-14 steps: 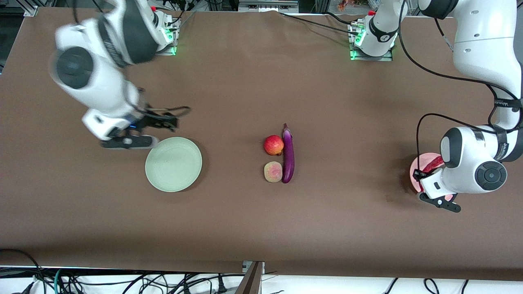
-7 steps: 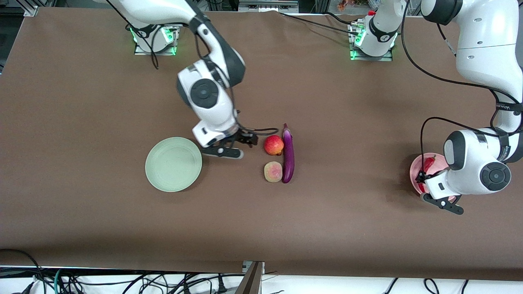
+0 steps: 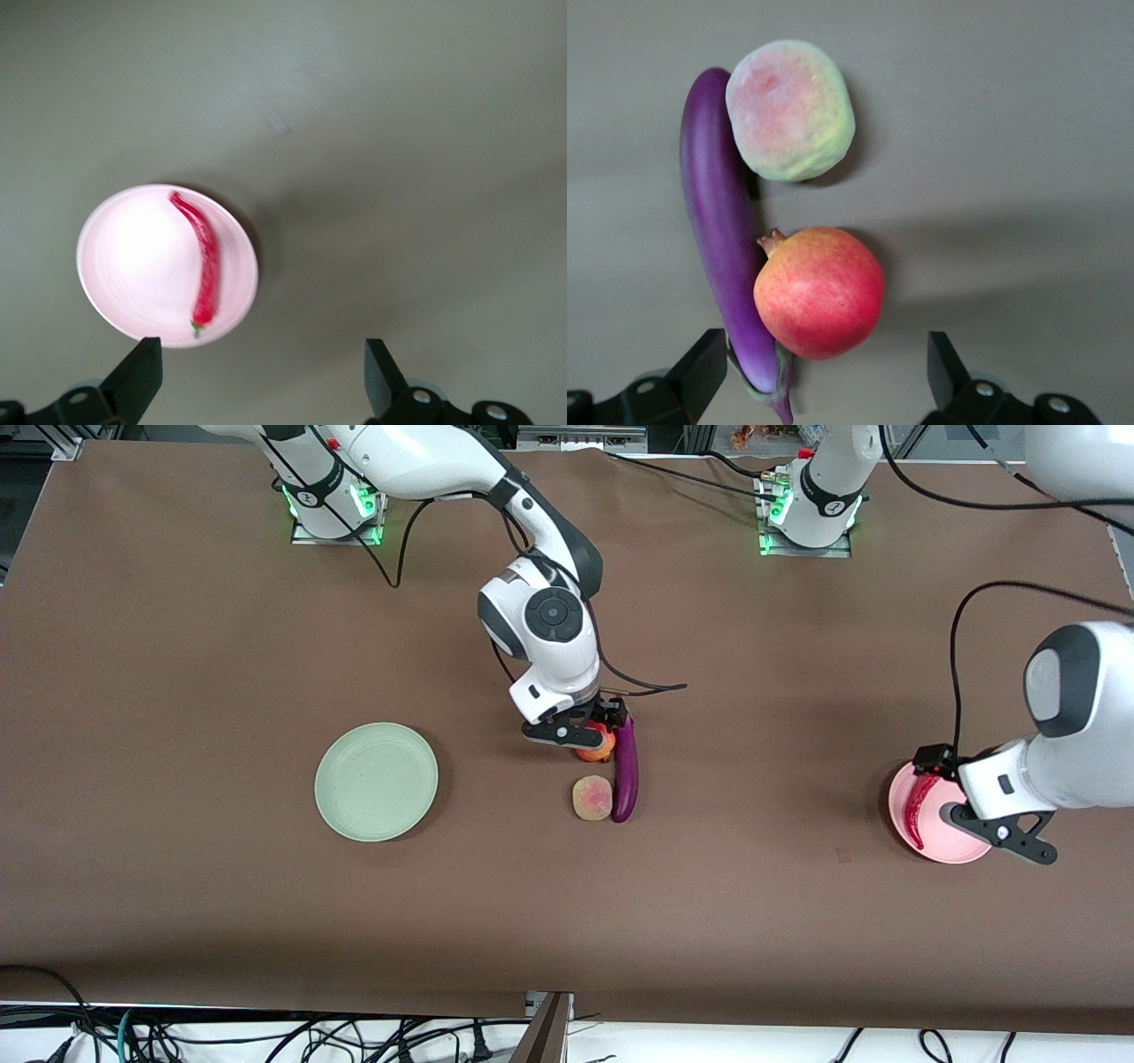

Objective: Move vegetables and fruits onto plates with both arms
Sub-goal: 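Grasp the pomegranate with the right gripper while the left gripper releases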

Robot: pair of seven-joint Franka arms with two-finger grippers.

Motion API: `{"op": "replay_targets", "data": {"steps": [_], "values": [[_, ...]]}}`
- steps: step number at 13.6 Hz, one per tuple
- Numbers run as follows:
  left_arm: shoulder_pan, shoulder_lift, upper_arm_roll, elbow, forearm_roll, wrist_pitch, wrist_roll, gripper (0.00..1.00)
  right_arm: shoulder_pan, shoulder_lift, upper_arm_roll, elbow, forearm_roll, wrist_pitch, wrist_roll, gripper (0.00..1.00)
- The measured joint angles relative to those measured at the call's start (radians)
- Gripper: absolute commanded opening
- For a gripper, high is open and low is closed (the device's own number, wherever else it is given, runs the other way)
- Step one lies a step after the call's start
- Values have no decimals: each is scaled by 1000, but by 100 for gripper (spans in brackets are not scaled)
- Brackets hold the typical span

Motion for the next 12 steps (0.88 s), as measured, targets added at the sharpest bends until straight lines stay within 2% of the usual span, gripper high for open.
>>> {"op": "replay_targets", "data": {"steps": [5,8,9,11,12], "values": [[-36,-2,-17,22,-24,-33,-47,100,17,62,-2,2,-57,65,0,100],[-91,10,-20,57,-104,-29,-147,100,21,97,-3,3,-62,118,0,97],[-93,13,-20,62,-115,-23,-156,100,22,102,-3,4,-62,125,0,84],[-88,15,-18,66,-123,-18,-159,100,22,105,-4,10,-62,126,-1,41],[-86,16,-17,67,-123,-17,-163,100,22,104,-6,15,-62,125,-1,27]]}}
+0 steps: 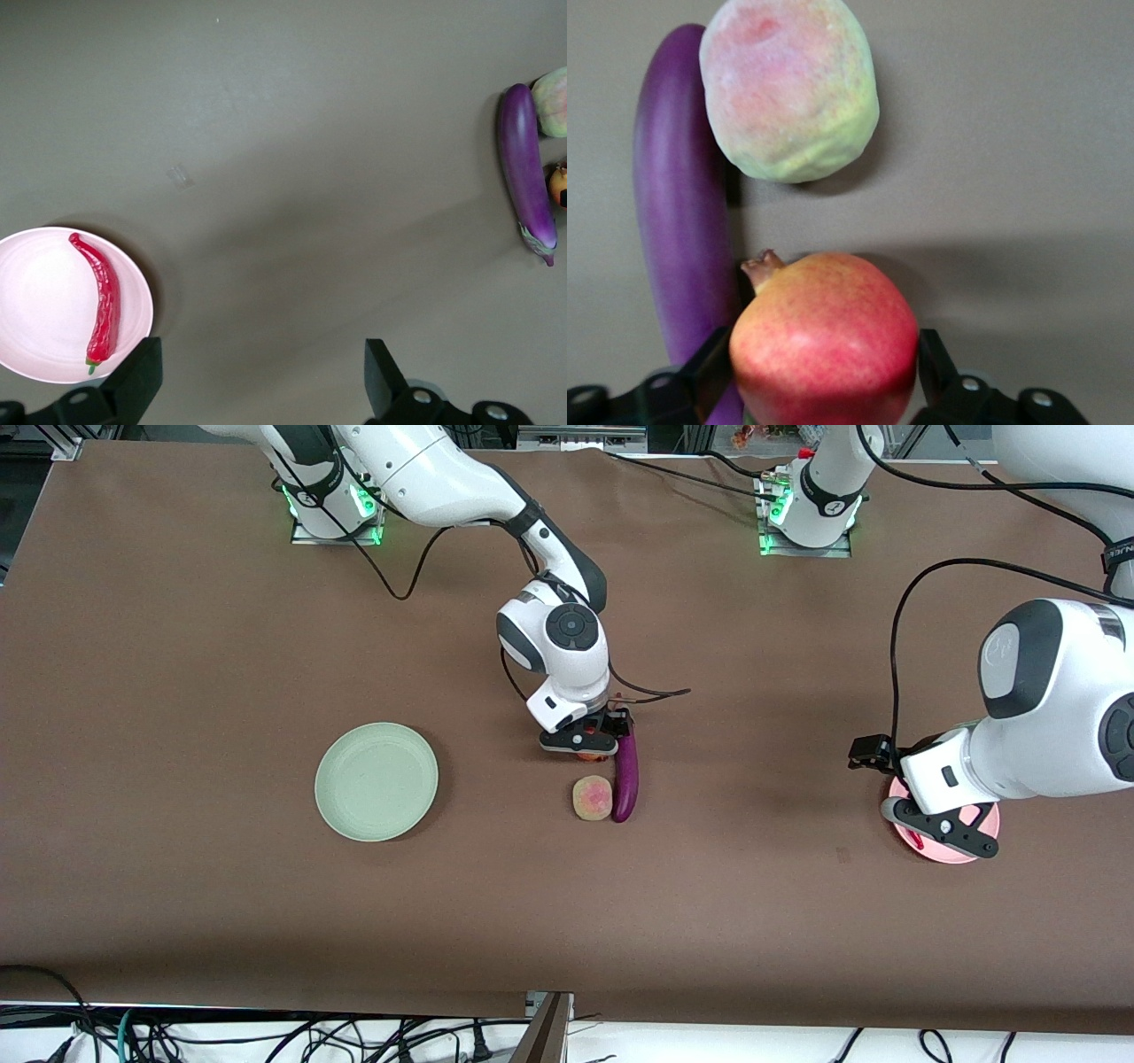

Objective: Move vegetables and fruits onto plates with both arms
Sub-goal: 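Grasp the pomegranate with the right gripper while the left gripper releases, then carry the pomegranate to the green plate while the left gripper returns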

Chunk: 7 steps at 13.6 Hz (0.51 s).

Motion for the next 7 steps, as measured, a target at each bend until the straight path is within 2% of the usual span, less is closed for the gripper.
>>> {"op": "replay_targets", "data": {"steps": [3,7], "values": [[0,2,0,2,0,1,-19,100,-2,-4,-10,16,0,-9,-2,25],[0,3,0,3,0,1,-24,100,-76,-97,-19,36,9,-214,-155,26]]}}
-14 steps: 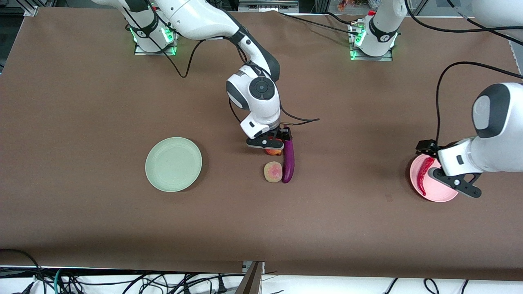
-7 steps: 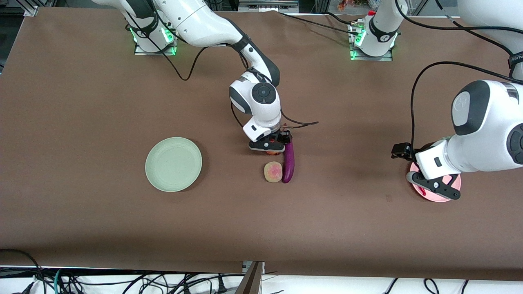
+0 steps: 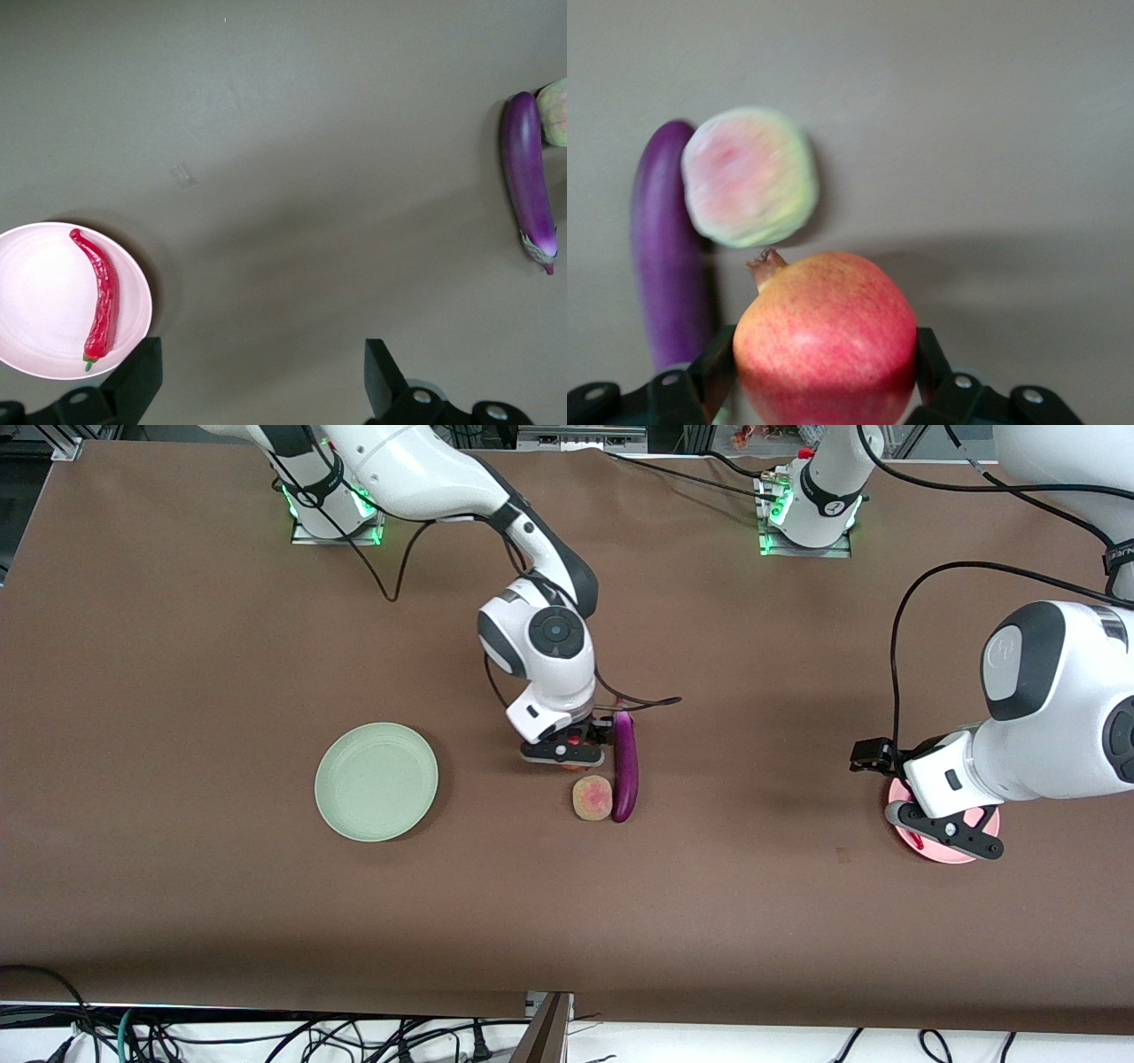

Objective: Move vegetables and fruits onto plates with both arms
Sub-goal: 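Carry the pomegranate to the green plate while the left gripper returns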

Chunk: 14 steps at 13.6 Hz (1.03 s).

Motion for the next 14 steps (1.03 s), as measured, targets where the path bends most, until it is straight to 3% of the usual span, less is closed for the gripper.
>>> {"op": "replay_targets", "data": {"steps": [3,6,10,11,12,13,14], "values": [[-10,3,-3,0,-30,0,-38,100,-102,-77,-6,-11,7,-160,-209,26],[-66,26,-10,-2,-124,1,-169,100,-251,-101,-12,-34,10,-218,-438,27],[-183,101,-15,-33,-196,99,-304,100,-413,-101,-12,-91,11,-230,-610,37],[-216,110,-16,-59,-196,127,-348,100,-441,-99,-12,-120,11,-198,-635,46],[-246,116,-17,-94,-197,182,-387,100,-464,-96,-12,-147,11,-163,-652,67],[-270,120,-19,-133,-197,256,-411,100,-479,-91,-12,-166,11,-138,-660,81],[-291,122,-23,-170,-198,332,-426,100,-488,-84,-12,-178,12,-118,-663,86]]}}
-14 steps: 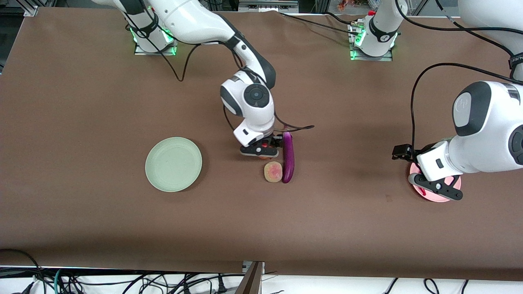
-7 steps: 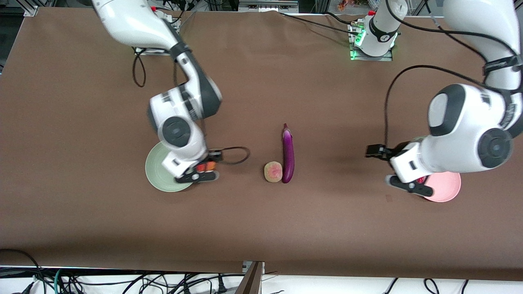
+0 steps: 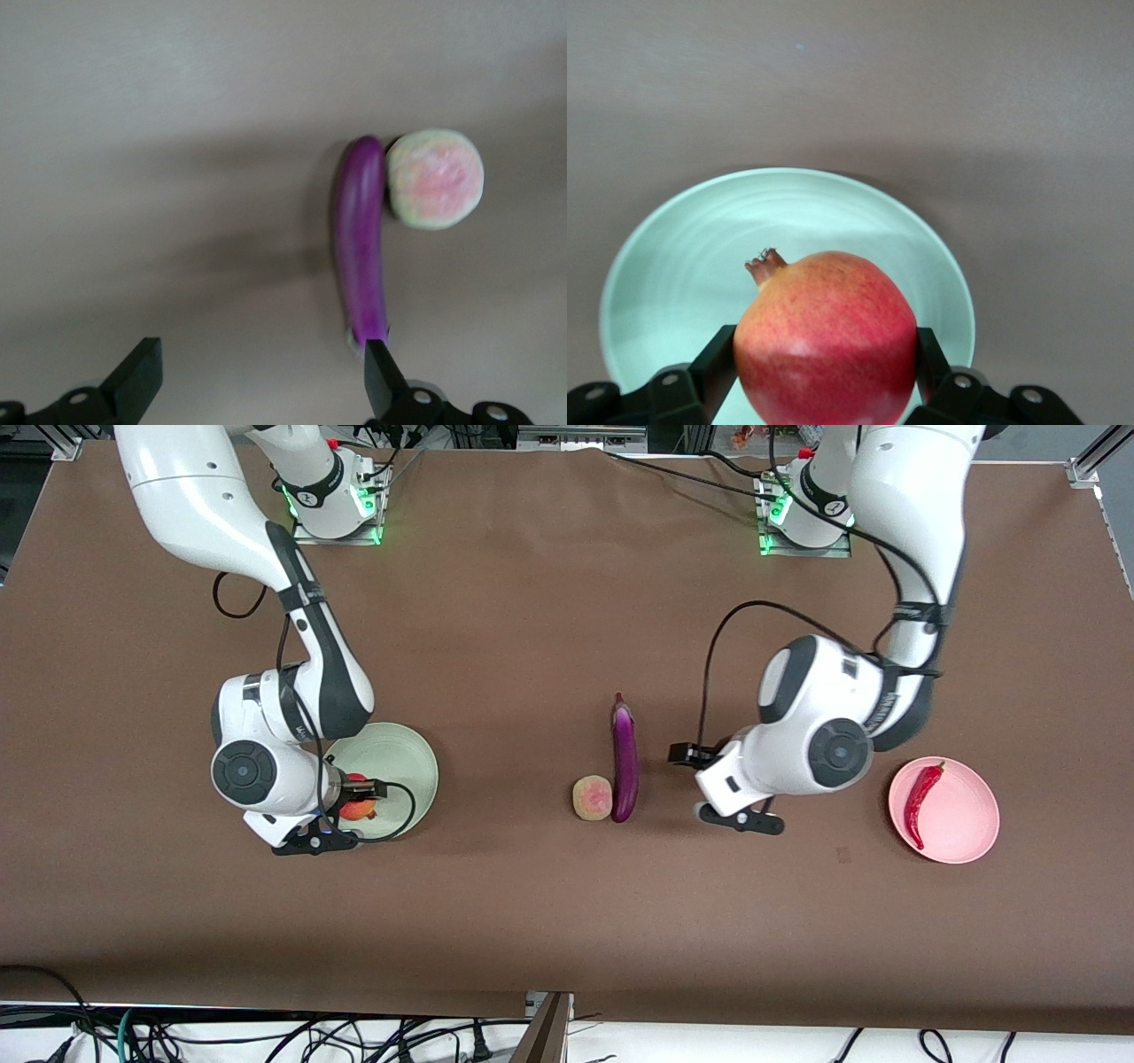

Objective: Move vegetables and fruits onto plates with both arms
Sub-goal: 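Grasp the purple eggplant with the left gripper while the right gripper releases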

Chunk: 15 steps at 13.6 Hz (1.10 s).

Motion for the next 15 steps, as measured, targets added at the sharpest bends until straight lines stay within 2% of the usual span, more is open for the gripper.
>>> {"op": "replay_targets", "data": {"steps": [3,5,12,13,14,15], "values": [[-86,3,-5,-130,0,225,-38,100,-6,11,2,-11,1,28,5,99],[-140,4,-6,-218,0,354,-64,100,-5,7,5,-7,3,31,19,99],[-179,47,-4,-267,0,496,-84,100,44,-74,44,6,27,25,190,99],[-185,58,-4,-267,0,506,-94,82,65,-77,57,11,32,26,234,99],[-190,65,-5,-267,0,510,-100,41,95,-76,65,22,32,26,288,99],[-193,68,-4,-267,0,513,-102,28,124,-74,68,30,32,28,336,99]]}}
